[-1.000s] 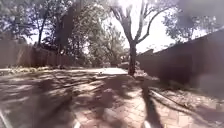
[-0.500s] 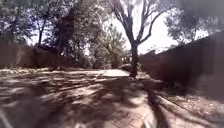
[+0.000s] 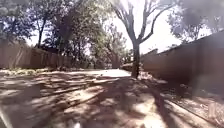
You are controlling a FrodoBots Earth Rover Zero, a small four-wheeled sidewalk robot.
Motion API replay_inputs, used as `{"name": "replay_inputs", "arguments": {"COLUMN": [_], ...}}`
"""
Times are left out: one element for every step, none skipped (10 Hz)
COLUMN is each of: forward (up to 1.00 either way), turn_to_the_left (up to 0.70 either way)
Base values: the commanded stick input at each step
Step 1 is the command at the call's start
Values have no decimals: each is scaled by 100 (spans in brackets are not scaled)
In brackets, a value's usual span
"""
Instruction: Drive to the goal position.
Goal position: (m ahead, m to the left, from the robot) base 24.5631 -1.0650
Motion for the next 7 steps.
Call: {"name": "replay_inputs", "arguments": {"forward": [70, 70, 70, 70, 70, 70, 70], "turn_to_the_left": [0, 0, 0, 0, 0, 0, 0]}}
